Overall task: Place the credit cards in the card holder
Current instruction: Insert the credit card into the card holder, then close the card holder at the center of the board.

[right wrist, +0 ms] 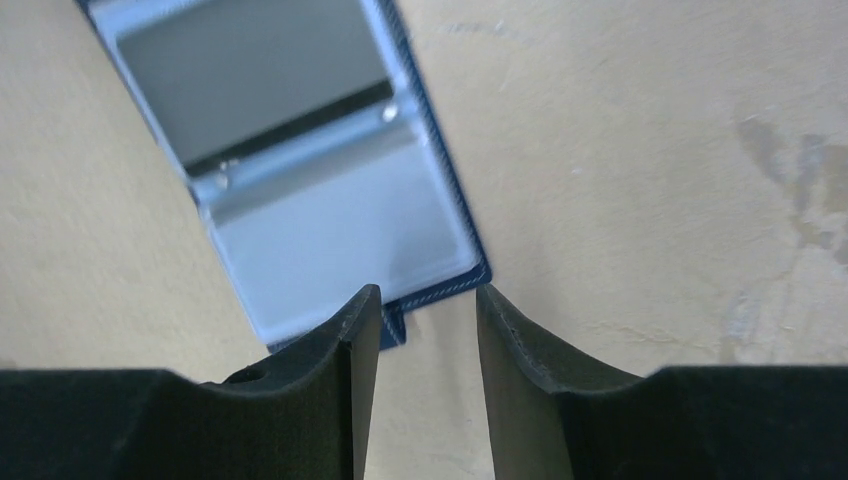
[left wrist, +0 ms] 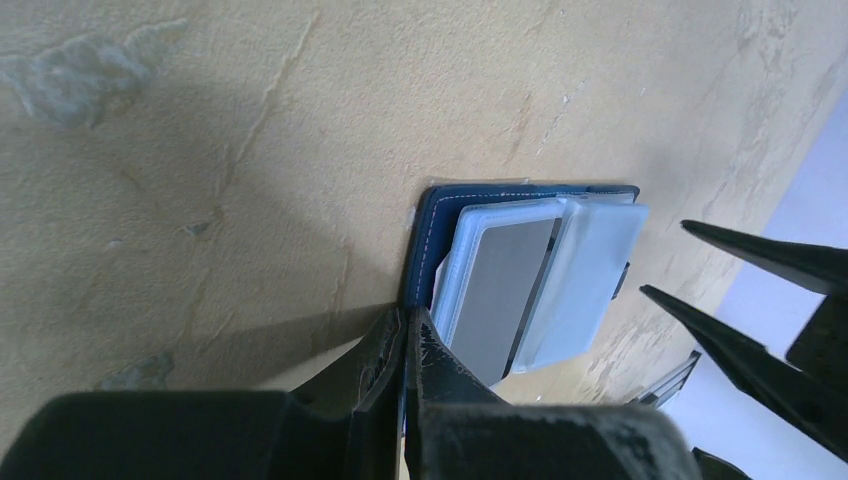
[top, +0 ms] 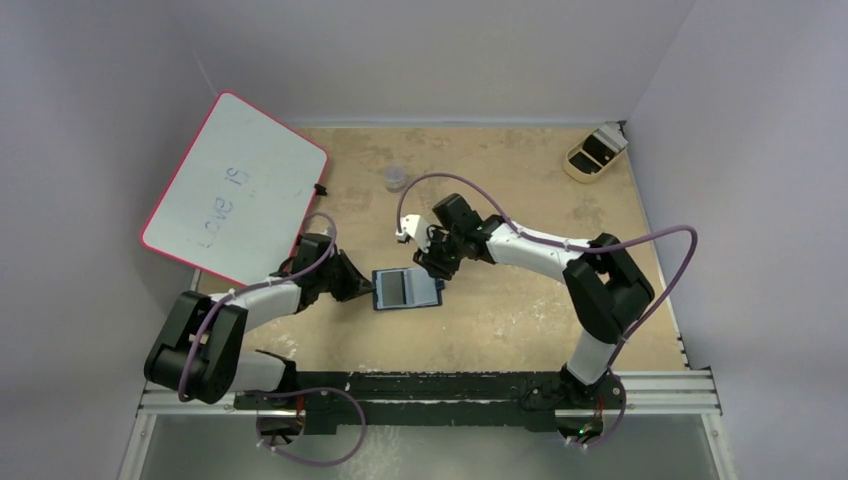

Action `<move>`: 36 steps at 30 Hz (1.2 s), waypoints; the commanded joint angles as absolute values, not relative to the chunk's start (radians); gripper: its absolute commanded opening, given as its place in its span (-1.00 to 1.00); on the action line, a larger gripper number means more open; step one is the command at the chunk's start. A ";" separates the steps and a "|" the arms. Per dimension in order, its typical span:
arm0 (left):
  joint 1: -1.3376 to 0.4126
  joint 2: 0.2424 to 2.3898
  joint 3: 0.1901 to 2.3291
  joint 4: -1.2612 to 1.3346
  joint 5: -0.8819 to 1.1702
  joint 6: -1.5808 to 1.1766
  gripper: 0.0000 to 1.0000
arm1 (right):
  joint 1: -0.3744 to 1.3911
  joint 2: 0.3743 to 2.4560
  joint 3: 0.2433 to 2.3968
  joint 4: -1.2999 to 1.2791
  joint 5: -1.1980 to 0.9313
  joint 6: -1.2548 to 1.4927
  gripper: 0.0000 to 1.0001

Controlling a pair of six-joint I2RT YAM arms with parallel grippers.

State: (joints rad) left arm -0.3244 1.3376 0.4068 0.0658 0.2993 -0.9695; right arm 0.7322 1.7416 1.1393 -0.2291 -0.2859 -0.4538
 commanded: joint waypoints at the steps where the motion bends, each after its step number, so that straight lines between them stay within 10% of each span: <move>1: -0.294 1.326 0.447 0.037 0.318 -0.922 -1.00 | 0.726 1.680 1.089 -0.229 -0.361 -0.604 -0.13; 36: -0.250 1.259 0.427 -0.011 0.305 -0.952 -1.00 | 0.765 1.781 1.075 -0.104 -0.390 -0.697 -0.05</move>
State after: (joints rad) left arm -0.2577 1.2747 0.4126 -0.0292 0.3069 -0.9421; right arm 0.7521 1.7859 1.0489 -0.1577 -0.3843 -0.6785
